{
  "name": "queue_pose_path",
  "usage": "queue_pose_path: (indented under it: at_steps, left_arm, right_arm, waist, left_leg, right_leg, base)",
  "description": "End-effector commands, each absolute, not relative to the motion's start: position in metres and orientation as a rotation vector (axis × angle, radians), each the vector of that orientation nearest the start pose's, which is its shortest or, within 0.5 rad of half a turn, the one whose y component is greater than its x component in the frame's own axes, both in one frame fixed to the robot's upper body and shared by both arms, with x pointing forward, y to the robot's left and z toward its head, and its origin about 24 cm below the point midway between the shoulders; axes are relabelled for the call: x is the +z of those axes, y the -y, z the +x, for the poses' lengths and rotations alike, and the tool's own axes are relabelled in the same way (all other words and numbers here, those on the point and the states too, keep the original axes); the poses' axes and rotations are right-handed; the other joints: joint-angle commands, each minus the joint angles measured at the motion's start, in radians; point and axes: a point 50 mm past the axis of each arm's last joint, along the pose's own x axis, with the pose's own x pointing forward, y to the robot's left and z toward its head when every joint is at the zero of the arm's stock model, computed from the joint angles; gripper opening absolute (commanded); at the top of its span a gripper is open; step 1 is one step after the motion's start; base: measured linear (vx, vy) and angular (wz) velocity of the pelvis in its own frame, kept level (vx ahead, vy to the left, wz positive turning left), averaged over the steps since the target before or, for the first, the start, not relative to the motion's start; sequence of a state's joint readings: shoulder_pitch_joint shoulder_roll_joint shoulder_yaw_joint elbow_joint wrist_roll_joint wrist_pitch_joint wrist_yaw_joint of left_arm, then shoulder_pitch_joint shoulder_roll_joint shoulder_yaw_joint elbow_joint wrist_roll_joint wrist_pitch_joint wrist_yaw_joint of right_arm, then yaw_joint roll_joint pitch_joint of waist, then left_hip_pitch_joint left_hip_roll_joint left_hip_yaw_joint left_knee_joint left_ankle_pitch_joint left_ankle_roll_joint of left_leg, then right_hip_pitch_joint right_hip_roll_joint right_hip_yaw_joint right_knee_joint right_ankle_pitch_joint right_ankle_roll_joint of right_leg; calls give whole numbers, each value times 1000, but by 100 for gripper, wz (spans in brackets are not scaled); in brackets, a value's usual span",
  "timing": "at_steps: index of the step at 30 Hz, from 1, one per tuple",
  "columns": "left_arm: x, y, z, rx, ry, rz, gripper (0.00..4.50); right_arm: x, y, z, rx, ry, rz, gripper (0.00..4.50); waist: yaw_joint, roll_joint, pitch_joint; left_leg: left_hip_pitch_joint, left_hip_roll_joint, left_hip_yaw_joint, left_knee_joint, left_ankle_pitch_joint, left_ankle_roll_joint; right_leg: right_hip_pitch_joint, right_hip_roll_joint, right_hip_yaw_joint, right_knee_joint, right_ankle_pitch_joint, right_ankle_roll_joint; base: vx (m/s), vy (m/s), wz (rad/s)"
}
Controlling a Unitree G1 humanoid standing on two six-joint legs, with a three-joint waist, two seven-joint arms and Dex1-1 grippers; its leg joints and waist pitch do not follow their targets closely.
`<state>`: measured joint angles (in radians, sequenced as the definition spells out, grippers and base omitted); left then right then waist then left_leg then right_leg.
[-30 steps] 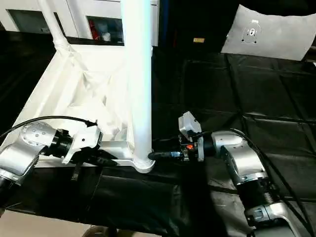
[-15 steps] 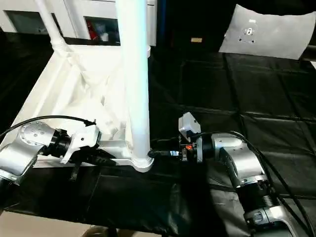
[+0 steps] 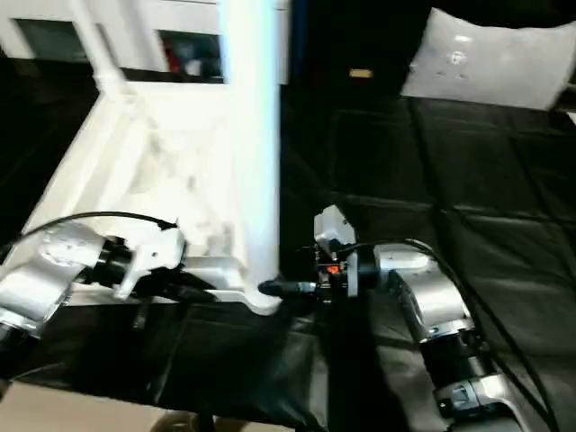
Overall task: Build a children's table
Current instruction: Rotate leg to tighten
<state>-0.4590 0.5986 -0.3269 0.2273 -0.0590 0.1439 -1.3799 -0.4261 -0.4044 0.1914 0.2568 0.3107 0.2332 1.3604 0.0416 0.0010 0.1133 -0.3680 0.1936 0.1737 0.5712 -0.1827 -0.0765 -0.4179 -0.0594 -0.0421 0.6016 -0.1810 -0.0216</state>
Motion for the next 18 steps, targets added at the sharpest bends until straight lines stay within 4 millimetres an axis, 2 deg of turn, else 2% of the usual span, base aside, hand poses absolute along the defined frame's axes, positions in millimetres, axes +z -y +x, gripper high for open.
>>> queue_pose_path:
  at_steps: [1, 3, 8, 14, 18]
  left_arm:
    - [70, -154, 276, -1566, -470, 550, 0]
    - [70, -153, 276, -1564, -469, 550, 0]
    - [70, -153, 276, -1564, -468, 551, 0]
    - [68, -153, 276, -1547, -471, 549, 0]
    - [67, -146, 279, -1459, -448, 510, 0]
  right_arm:
    - [86, 128, 282, 1553, -193, -73, 244]
    - [85, 127, 285, 1534, -204, -53, 244]
    - [84, 126, 285, 1538, -219, -39, 207]
    - [82, 126, 281, 1545, -229, -25, 197]
    - [74, 124, 277, 1453, -232, -21, 197]
  waist:
    - [-3, -3, -70]
    - [-3, -3, -69]
    - [-2, -4, -69]
    - [-1, -3, -74]
    - [0, -2, -73]
  left_leg:
    - [10, 35, 1, -56, -98, 95]
    - [8, 33, 2, -56, -106, 99]
    - [9, 34, 1, -57, -130, 83]
    - [8, 33, 1, -55, -109, 88]
    - [10, 34, 2, -55, -118, 83]
  right_leg:
    - [57, -64, 44, -56, -112, -266]
    - [58, -65, 43, -57, -107, -272]
    - [58, -67, 45, -62, -166, -257]
    - [60, -65, 44, -57, -126, -263]
    - [59, -66, 45, -61, -142, -259]
  base:
    - [0, 0, 0]
    - [0, 0, 0]
    - [0, 0, 0]
    - [0, 0, 0]
    - [0, 0, 0]
